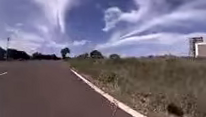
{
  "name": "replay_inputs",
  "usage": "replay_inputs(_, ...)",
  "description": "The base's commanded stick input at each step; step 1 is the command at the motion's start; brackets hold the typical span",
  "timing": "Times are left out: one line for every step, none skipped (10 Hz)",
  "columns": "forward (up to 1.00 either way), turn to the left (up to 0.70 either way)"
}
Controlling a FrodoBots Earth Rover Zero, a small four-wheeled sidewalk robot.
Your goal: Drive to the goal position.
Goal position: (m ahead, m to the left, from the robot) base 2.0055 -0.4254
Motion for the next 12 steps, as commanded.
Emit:
replay_inputs(0.0,0.0)
replay_inputs(0.0,0.4)
replay_inputs(0.0,0.87)
replay_inputs(0.0,1.0)
replay_inputs(0.0,1.0)
replay_inputs(0.0,1.0)
replay_inputs(0.0,1.0)
replay_inputs(0.0,1.0)
replay_inputs(0.0,1.0)
replay_inputs(0.0,1.0)
replay_inputs(0.0,1.0)
replay_inputs(0.0,1.0)
